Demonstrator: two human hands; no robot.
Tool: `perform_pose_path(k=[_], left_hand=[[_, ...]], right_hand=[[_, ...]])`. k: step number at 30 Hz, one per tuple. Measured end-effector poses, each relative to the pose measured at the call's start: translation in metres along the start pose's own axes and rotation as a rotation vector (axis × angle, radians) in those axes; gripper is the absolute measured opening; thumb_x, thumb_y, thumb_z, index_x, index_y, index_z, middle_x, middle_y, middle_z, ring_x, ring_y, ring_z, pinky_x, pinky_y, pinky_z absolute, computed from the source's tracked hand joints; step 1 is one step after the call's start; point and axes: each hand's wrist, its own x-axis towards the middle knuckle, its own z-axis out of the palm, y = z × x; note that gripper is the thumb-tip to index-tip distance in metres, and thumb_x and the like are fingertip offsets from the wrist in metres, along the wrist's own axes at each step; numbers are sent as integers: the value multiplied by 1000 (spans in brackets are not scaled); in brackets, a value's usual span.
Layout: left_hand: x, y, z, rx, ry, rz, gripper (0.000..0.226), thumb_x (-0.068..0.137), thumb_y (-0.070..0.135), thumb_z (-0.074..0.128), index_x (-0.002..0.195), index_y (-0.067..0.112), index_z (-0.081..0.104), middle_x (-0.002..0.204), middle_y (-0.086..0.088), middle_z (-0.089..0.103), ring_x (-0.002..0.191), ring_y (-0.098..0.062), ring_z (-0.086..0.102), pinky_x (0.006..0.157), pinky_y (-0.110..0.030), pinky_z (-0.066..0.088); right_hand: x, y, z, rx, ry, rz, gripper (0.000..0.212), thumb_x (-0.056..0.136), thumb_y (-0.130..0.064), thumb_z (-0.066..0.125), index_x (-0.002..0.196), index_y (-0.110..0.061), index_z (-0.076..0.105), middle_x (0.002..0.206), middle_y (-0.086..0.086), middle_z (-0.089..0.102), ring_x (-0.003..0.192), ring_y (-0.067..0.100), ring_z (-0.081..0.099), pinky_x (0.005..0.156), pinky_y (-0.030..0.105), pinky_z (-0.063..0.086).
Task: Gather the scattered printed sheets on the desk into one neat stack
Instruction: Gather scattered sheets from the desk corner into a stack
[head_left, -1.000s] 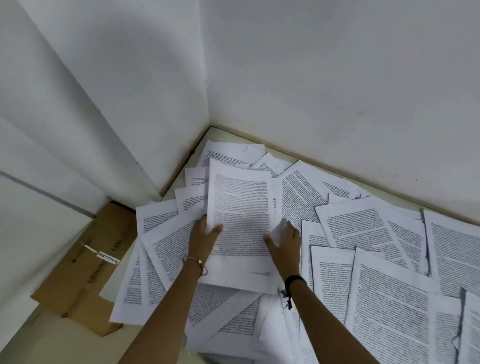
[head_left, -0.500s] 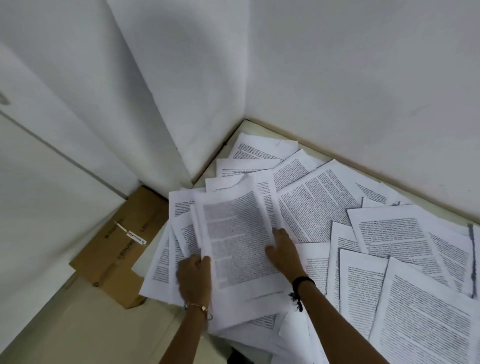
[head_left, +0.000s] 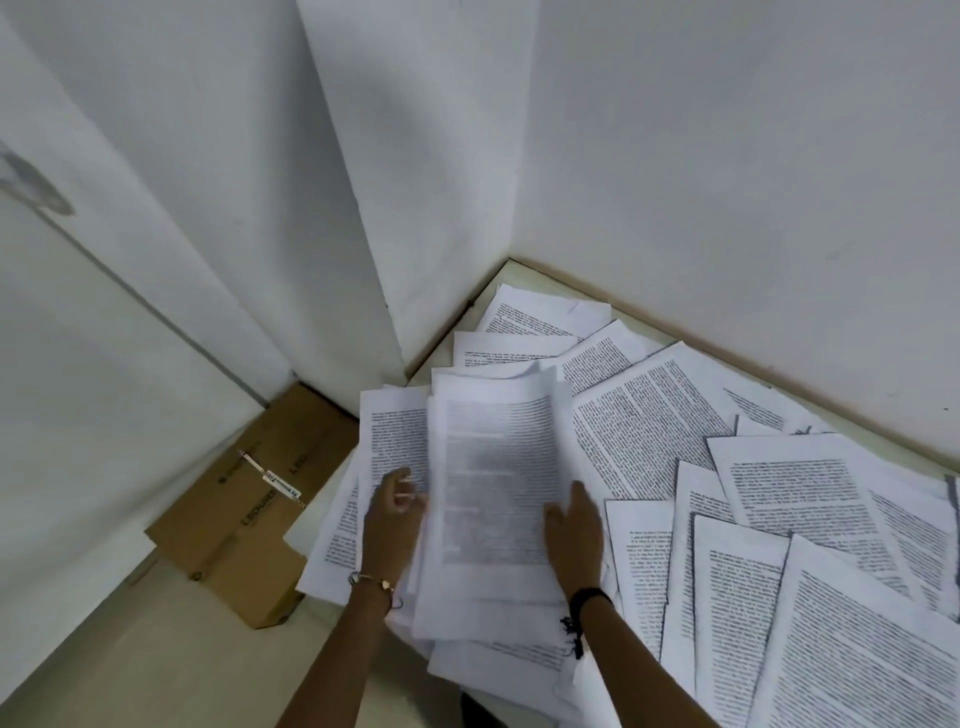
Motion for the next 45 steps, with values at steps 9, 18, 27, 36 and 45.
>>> perform_pose_path(k=[9, 18, 27, 36, 45], left_hand=[[32, -26, -41, 164, 64, -191, 55, 83, 27, 63, 129, 2, 45, 121, -21, 59, 113, -38, 55, 94, -43, 43], [17, -19, -34, -65, -181, -181, 49, 87, 31, 58, 128, 11, 43, 116, -4, 57, 109, -28, 57, 96, -38, 44], [5, -15, -21, -52, 7, -26, 26, 74, 16, 74, 95, 10, 59, 96, -10, 65, 88, -31, 66, 76, -35, 55], [-2, -19, -13, -145, -251, -244, 36, 82, 15, 67, 117, 5, 60, 115, -14, 64, 102, -29, 61, 94, -37, 48], [-10, -26, -47, -93, -51, -231, 37, 86, 24, 61, 112, -3, 57, 104, -20, 64, 94, -36, 62, 78, -37, 50]], right_hand=[[24, -4, -18, -125, -266, -132, 89, 88, -7, 60, 152, -12, -2, 159, 10, 11, 140, 29, 30, 104, 32, 35], [-25, -5, 31, -282, -80, -202, 70, 93, -26, 48, 151, -14, 12, 157, 7, 20, 142, 28, 21, 115, 39, 22], [-27, 12, 28, -217, -19, -125, 64, 94, -30, 46, 151, -15, 19, 155, 7, 25, 143, 26, 24, 117, 38, 21], [-24, 26, 13, -147, -171, -383, 85, 85, -72, 1, 150, -21, 20, 149, -3, 41, 132, 13, 44, 113, 37, 31], [-12, 57, -14, -233, -363, -421, 75, 90, -39, 58, 150, -21, 16, 157, -11, 7, 146, 7, 10, 116, 21, 13]])
